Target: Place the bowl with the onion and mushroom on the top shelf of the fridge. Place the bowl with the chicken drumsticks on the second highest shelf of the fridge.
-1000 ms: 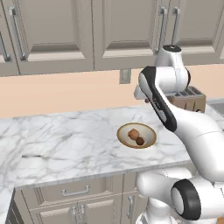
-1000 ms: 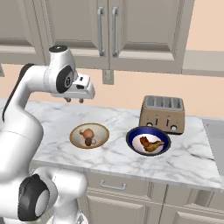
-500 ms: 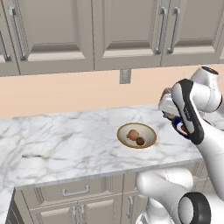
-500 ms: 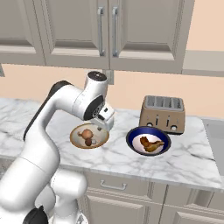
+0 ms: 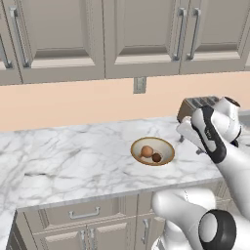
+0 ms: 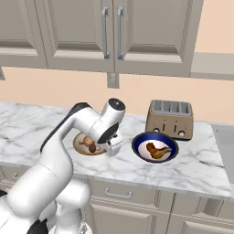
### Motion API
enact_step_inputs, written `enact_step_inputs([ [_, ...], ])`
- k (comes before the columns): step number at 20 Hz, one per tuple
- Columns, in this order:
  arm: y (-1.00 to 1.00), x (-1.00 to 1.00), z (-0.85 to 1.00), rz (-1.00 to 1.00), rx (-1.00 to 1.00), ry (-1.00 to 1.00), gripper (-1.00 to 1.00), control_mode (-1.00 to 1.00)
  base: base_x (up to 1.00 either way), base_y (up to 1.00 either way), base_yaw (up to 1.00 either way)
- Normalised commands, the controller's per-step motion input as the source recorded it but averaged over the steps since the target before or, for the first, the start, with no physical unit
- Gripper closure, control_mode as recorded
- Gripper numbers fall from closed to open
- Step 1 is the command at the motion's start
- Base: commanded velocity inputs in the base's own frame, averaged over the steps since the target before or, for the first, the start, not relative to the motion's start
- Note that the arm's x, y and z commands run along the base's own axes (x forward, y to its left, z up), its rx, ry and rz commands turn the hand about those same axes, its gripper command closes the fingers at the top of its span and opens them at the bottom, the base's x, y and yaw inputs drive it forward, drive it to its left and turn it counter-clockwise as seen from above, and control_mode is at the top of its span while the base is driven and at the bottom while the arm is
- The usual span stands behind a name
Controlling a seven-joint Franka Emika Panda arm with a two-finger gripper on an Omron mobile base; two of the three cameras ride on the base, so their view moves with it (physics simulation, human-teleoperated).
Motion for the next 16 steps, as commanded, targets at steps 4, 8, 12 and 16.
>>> enact_step_inputs([
  [4,0.00,0.47,-0.54,-0.11,-0.07,0.10,-1.00,-1.00,0.00,0.00,0.00],
  [8,0.00,0.36,-0.62,-0.07,-0.02,0.04,-1.00,-1.00,0.00,0.00,0.00],
  [12,0.09,0.36,-0.44,-0.01,0.00,0.00,-1.00,-1.00,0.00,0.00,0.00],
  [16,0.08,0.27,-0.42,0.00,0.00,0.00,-1.00,-1.00,0.00,0.00,0.00],
])
